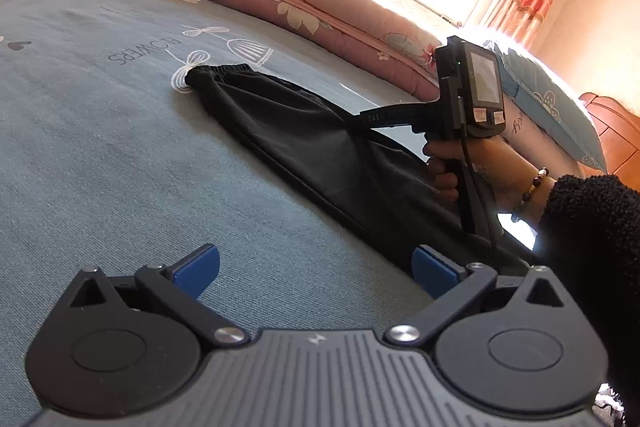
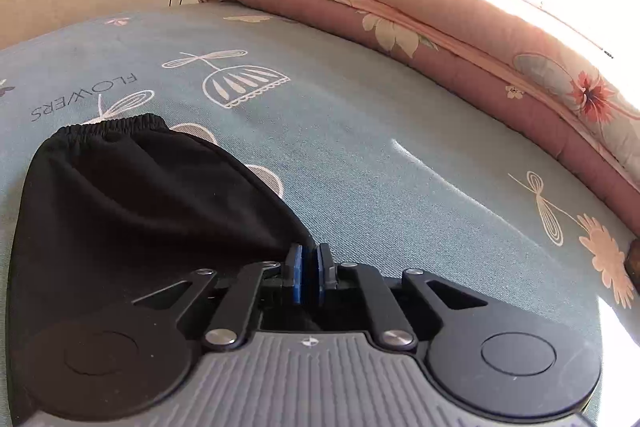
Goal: Fold clothes
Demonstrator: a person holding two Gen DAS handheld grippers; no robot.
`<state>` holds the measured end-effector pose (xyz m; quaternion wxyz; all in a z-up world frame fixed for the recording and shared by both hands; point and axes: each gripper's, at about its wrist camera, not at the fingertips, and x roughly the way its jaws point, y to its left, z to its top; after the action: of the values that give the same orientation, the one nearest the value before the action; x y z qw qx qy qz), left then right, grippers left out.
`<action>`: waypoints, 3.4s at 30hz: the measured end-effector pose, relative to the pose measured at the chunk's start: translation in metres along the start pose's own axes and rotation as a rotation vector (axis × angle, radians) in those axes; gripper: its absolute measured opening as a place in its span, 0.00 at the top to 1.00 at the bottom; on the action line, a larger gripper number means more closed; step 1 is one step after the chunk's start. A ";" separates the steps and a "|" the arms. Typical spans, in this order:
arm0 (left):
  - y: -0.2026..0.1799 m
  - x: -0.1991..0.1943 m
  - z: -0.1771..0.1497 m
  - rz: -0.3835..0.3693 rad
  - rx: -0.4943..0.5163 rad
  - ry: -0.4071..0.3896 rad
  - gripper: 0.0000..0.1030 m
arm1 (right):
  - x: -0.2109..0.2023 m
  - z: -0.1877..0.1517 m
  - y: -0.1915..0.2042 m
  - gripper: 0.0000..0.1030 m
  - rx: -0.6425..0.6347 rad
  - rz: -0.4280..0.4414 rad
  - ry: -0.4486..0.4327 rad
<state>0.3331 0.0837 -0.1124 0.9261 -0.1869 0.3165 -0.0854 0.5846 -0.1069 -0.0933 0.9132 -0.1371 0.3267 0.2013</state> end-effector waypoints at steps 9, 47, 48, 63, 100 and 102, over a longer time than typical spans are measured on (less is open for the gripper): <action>-0.003 0.000 -0.001 -0.003 0.005 0.011 0.01 | -0.026 0.007 0.018 0.82 0.077 0.198 0.053; 0.014 0.002 0.008 0.063 -0.044 0.070 0.01 | 0.009 0.063 0.075 0.65 0.154 0.204 0.065; 0.013 0.002 0.008 0.061 -0.040 0.073 0.01 | -0.008 0.059 0.070 0.65 0.144 0.192 0.075; 0.005 0.001 0.007 0.030 -0.049 0.086 0.01 | -0.157 -0.089 -0.045 0.58 0.332 -0.085 0.199; -0.022 0.012 -0.008 0.016 0.110 0.142 0.01 | -0.274 -0.142 -0.123 0.44 0.735 -0.229 0.201; -0.025 0.013 -0.011 0.017 0.135 0.139 0.01 | -0.276 -0.160 -0.140 0.44 0.781 -0.272 0.222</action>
<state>0.3356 0.0539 -0.1170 0.9130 -0.1149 0.3752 -0.1114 0.3674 -0.3680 -0.0162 0.8740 0.1563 0.4537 -0.0760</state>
